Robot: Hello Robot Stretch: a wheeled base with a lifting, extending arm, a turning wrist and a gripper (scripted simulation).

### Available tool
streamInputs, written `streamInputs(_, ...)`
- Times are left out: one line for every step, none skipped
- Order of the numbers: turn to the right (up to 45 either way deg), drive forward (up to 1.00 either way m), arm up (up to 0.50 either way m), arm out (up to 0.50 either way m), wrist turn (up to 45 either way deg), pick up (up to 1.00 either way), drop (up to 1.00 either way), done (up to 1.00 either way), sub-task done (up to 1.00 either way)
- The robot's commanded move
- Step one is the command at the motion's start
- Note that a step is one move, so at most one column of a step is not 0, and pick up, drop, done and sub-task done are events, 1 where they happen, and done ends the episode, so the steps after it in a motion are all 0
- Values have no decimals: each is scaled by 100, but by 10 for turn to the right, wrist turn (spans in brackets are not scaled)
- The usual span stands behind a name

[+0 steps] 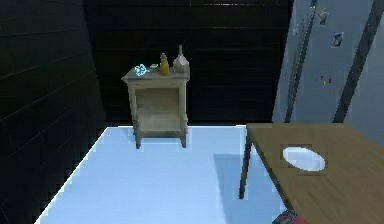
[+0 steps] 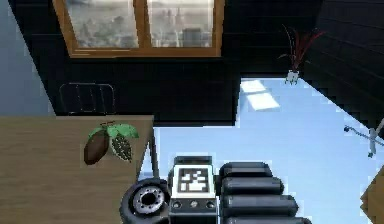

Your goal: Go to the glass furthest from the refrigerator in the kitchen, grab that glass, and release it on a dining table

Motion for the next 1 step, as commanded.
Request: streamInputs(0, 75, 0, 0, 0, 0, 0, 0, 0)
